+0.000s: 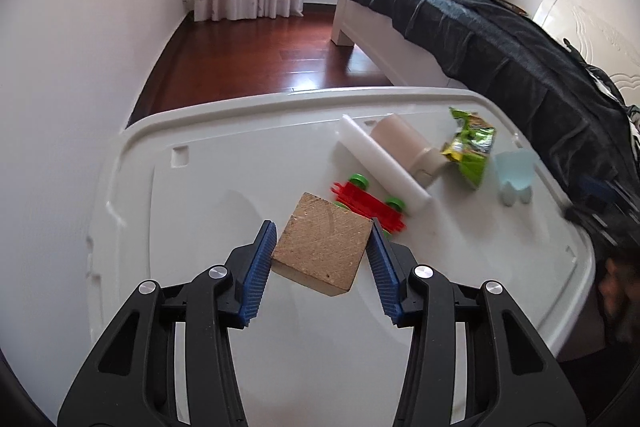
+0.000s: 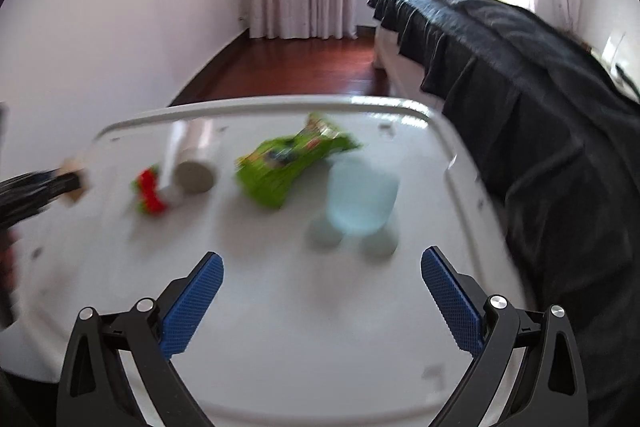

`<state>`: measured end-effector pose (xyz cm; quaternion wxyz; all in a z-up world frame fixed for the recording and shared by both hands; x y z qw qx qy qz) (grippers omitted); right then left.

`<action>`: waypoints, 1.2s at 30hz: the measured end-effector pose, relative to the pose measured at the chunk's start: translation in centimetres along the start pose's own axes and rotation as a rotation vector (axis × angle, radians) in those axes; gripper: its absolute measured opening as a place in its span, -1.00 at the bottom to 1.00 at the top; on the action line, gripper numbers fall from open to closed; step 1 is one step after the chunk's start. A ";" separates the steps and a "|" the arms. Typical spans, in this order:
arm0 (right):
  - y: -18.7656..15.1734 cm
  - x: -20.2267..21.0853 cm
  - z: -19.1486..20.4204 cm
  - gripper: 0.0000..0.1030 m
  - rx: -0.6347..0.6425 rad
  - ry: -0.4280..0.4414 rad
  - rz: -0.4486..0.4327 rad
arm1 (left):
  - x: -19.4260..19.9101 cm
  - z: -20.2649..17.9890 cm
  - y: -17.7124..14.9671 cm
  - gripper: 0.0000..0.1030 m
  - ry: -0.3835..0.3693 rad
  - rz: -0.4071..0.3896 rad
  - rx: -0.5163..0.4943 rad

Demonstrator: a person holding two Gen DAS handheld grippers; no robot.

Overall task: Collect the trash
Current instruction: 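Carry the block into the bin with the left tool while the right tool grasps the light-blue bowl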

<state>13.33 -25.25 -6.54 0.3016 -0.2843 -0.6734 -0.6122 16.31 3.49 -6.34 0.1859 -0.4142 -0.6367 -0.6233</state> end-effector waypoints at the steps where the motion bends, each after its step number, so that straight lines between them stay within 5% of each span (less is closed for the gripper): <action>1: 0.5 -0.8 -0.1 0.90 0.009 -0.011 -0.002 | 0.5 -0.3 -0.2 -0.12 -0.001 -0.006 -0.003; 10: 2.7 -9.0 -2.9 0.89 -0.082 -0.041 0.115 | 2.4 -3.1 -1.4 -0.12 -0.070 -0.014 0.008; 13: 2.4 -10.5 -3.7 0.64 -0.108 -0.035 0.170 | 2.2 -3.7 -1.4 -0.12 -0.084 -0.009 0.002; 15: 2.1 -11.1 -3.6 0.23 -0.104 -0.018 0.199 | 2.0 -3.9 -1.5 -0.12 -0.090 -0.002 -0.002; 18: 2.2 -10.4 -3.4 0.21 -0.067 -0.041 0.180 | 1.8 -4.3 -1.7 -0.12 -0.090 0.003 -0.009; 24: 2.3 -6.6 -2.9 0.20 -0.037 -0.036 0.110 | 2.6 -5.1 -2.4 -0.12 -0.082 -0.001 -0.017; 29: 2.2 0.5 -1.2 0.20 -0.021 0.038 0.021 | 5.3 -6.8 -3.7 -0.12 -0.074 -0.027 -0.025; 36: -2.7 9.7 3.0 0.20 0.021 0.167 -0.023 | 10.1 -9.9 -9.1 -0.12 -0.067 -0.039 -0.016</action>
Point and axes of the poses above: each gripper's, at about its wrist camera, not at the fingertips, and x roughly against the way its jaws point, z to its left, y to its top, the point moved 5 cm from there along -x, roughly the way its jaws point, and after that the axes turned 2 degrees about x, right-handed, at the moved point
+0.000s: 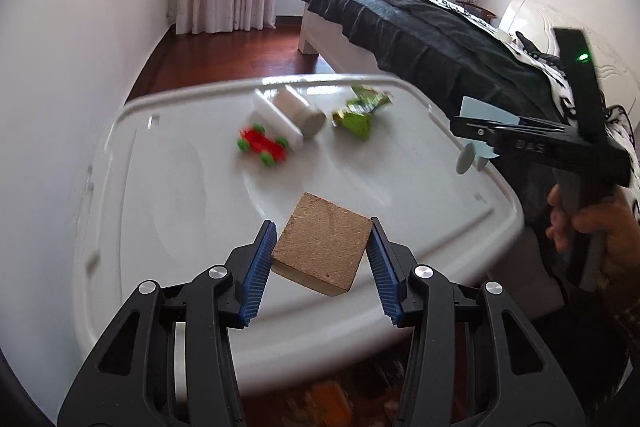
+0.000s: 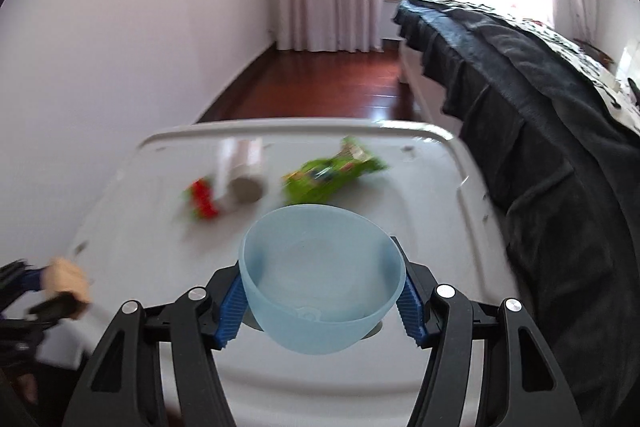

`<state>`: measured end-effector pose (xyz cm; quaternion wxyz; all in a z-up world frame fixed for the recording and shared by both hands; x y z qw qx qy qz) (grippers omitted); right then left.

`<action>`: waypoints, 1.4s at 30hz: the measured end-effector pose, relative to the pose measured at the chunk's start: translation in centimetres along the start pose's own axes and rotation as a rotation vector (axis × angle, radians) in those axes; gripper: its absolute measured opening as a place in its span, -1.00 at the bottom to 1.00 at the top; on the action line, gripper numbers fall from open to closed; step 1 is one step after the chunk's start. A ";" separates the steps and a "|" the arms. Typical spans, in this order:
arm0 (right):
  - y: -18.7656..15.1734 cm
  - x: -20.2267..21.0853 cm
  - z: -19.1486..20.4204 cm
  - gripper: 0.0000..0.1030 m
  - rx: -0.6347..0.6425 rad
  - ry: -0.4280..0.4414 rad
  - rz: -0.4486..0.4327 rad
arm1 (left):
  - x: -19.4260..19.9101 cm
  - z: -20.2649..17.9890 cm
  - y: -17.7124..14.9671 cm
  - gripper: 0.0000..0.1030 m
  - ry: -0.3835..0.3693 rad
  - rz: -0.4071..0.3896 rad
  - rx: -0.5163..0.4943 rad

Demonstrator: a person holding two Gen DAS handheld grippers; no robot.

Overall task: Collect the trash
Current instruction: 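Carry the block into the bin with the left tool while the right tool grasps the light-blue bowl, then open both tools over the bin to drop the block and bowl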

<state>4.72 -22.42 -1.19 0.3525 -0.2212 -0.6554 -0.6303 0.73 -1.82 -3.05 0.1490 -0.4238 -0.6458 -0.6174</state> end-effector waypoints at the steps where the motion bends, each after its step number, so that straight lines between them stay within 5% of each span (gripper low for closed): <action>1: -1.2 0.7 0.6 0.20 0.001 0.014 0.008 | 0.7 -0.4 -1.4 -0.12 0.000 0.010 0.008; 8: -11.5 3.1 5.3 0.20 0.056 0.082 0.170 | 2.5 -2.2 -9.1 -0.12 0.001 0.111 0.040; 16: -17.9 3.7 7.1 0.21 0.103 0.081 0.287 | 2.7 -2.5 -13.6 -0.11 -0.002 0.190 0.054; 18: -18.7 3.5 7.4 0.71 0.127 0.063 0.314 | 2.7 -2.8 -14.2 -0.10 -0.002 0.199 0.051; 20: -18.7 3.8 7.3 0.91 0.130 0.032 0.291 | 2.8 -3.0 -14.4 0.34 -0.003 0.206 0.056; 23: -17.9 4.1 6.9 0.90 0.159 -0.030 0.262 | 3.7 -2.9 -13.7 0.72 0.041 0.151 0.071; 31: -14.5 4.9 4.8 0.90 0.090 -0.031 0.181 | 4.7 -2.2 -11.9 0.76 0.057 0.062 0.088; 42: -1.9 2.0 3.3 0.90 0.125 -0.094 0.026 | 4.2 -3.0 -3.4 0.76 0.115 -0.109 0.028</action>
Point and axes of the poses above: each gripper's, at about its wrist camera, not at the fingertips, and x roughly against the way its jaws point, z to its left, y to its top, the point moved 5 cm from there along -x, roughly the way its jaws point, and after that the axes turned 2 degrees about x, right-handed, at the moved point
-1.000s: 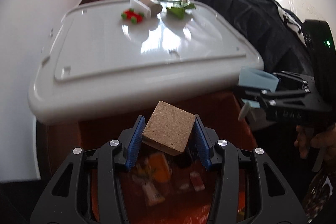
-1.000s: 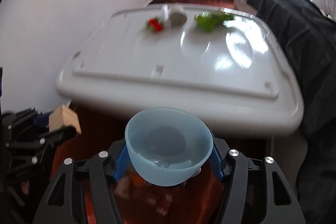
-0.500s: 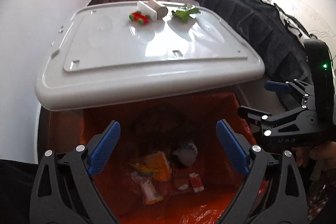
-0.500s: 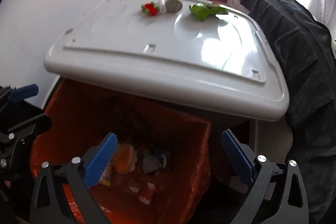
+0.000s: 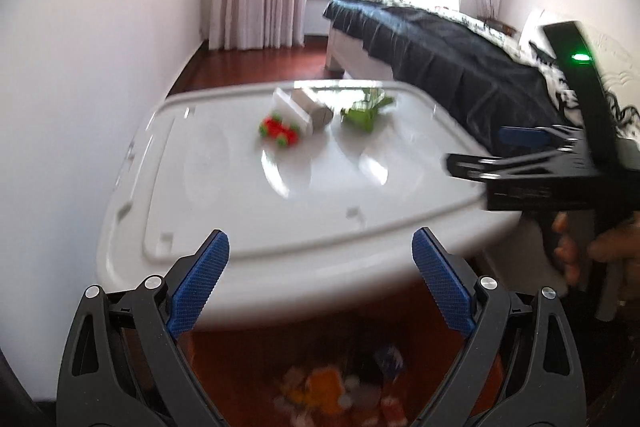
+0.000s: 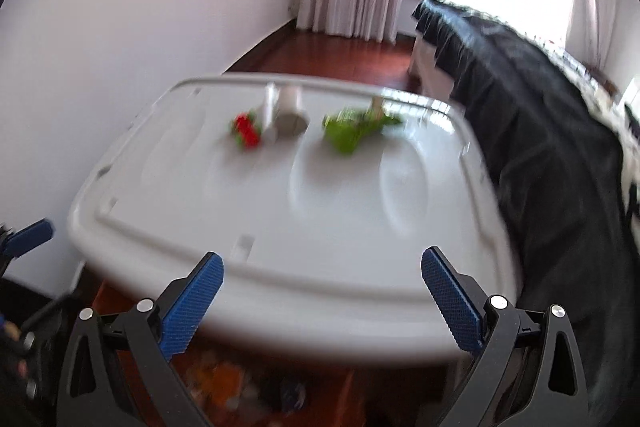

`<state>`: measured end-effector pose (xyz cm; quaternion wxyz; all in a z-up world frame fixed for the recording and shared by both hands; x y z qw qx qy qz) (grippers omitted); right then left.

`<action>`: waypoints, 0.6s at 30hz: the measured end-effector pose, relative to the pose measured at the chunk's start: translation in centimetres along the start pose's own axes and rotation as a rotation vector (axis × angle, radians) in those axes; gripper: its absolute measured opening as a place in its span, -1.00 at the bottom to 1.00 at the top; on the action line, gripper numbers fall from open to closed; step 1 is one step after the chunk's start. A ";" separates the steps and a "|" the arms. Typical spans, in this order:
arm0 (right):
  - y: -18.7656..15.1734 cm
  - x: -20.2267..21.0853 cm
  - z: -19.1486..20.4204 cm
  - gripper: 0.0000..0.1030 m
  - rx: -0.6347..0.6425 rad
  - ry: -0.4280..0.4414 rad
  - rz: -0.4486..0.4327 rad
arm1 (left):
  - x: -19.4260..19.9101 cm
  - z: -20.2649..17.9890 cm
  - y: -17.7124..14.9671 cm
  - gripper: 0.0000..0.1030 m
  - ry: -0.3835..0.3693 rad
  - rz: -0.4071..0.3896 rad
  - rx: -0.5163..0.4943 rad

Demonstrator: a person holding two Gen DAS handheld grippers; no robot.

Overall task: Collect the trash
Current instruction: 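Open both tools over the bin to drop the block and bowl, then grasp the green snack bag with the right tool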

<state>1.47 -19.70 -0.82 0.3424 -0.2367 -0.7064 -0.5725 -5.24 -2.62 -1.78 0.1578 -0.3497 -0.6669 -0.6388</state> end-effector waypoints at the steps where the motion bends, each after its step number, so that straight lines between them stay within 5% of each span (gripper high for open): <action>1: 1.5 -1.1 -0.3 0.90 -0.004 -0.004 -0.014 | -0.5 -0.1 0.9 0.76 -0.006 -0.012 0.006; 8: 7.1 -9.2 -3.0 0.90 -0.120 -0.041 -0.005 | -3.6 1.0 3.6 0.76 -0.011 -0.026 0.054; 18: 10.0 -20.8 -7.6 0.90 -0.337 -0.100 0.116 | -4.9 2.0 2.9 0.76 0.072 -0.052 -0.013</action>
Point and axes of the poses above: each gripper's, at about its wrist camera, not at the fingertips, and x roughly against the way its jaws point, z to its left, y to its top, the point moved 5 cm from there along -x, roughly the way its jaws point, and after that the axes turned 2 degrees about x, right-handed, at the moved point
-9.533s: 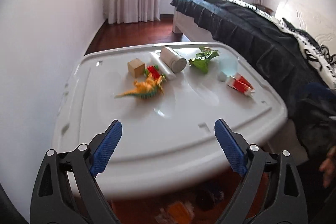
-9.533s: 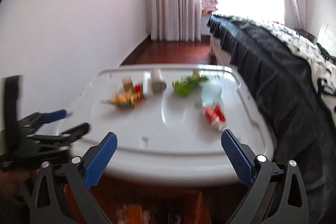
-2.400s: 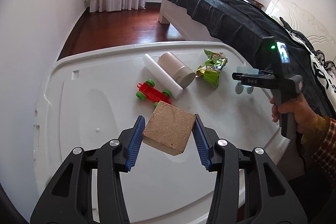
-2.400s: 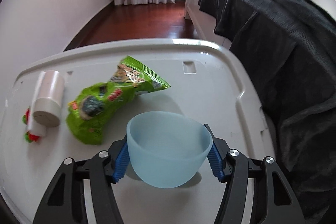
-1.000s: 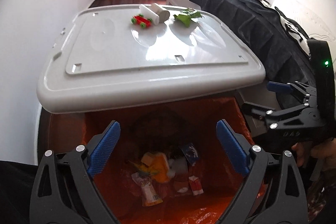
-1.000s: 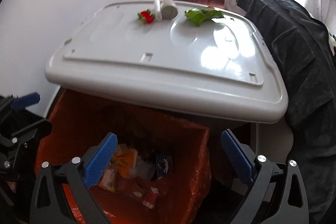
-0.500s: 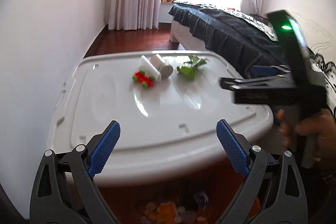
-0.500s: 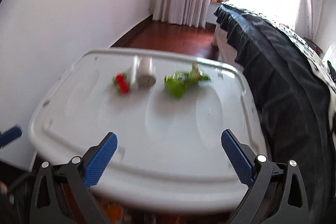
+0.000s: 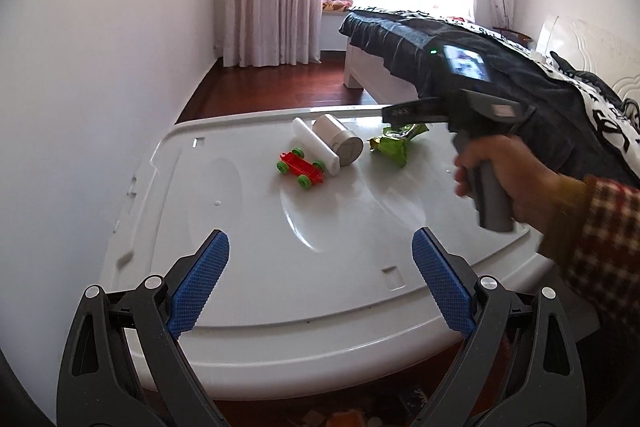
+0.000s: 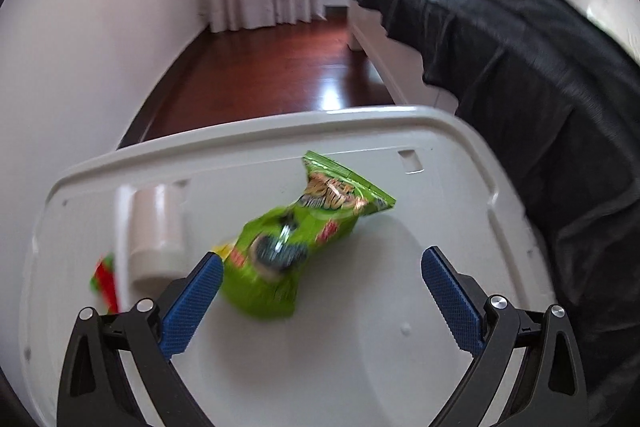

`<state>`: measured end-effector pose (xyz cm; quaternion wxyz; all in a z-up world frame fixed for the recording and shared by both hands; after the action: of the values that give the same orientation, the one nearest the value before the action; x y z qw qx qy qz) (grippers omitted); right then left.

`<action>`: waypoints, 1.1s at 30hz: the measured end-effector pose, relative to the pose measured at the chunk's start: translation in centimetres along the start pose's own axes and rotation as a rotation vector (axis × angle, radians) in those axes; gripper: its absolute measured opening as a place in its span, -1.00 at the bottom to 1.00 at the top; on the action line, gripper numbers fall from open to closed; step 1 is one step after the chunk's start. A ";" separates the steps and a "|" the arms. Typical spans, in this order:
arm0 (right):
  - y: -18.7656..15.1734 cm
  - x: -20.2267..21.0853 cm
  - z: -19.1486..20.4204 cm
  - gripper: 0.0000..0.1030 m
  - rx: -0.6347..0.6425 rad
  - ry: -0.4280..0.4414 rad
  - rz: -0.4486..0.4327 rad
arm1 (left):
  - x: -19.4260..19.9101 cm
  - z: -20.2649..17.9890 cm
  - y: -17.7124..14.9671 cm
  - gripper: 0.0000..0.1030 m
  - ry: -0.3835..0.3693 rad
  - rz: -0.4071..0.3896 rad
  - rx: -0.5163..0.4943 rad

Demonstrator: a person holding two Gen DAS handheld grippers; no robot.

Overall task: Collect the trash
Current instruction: 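Grasp the green snack bag with the right tool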

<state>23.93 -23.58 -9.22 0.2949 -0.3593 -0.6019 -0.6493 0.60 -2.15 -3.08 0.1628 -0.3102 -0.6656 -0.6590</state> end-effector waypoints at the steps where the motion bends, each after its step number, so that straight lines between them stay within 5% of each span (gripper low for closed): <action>1: 0.2 -0.7 -0.1 0.90 -0.017 0.000 0.012 | 0.0 -0.1 -0.1 0.76 -0.003 0.000 -0.005; 10: 1.9 -4.2 0.3 0.87 -0.055 -0.020 0.054 | -0.7 -1.1 -0.5 0.76 -0.033 0.025 -0.026; 13: 1.9 -4.6 0.9 0.16 -0.004 0.005 0.077 | -1.0 -0.9 -0.6 0.76 -0.035 0.035 -0.011; 16: 1.6 -4.2 1.1 -0.11 0.035 0.010 0.061 | -1.3 -0.6 -0.7 0.76 -0.037 0.043 0.007; 26: 0.2 1.8 0.9 -0.20 0.177 0.097 -0.050 | -2.1 1.2 0.7 0.76 -0.014 0.054 0.102; 33: -0.2 7.4 -0.5 -0.20 0.248 0.139 -0.143 | -7.7 3.0 4.0 0.76 -0.026 0.080 0.157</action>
<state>19.52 -23.69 -3.26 0.3310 -0.2307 -0.6798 -0.6125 9.49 -0.94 -5.04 0.2042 -0.3315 -0.7043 -0.5936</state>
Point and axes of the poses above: each gripper's, at about its wrist camera, not at the fingertips, and x roughly against the way its jaws point, z to its left, y to its top, the point moved 5 cm from there along -x, roughly the way its jaws point, and after that the axes turned 2 degrees about x, right-handed, at the moved point
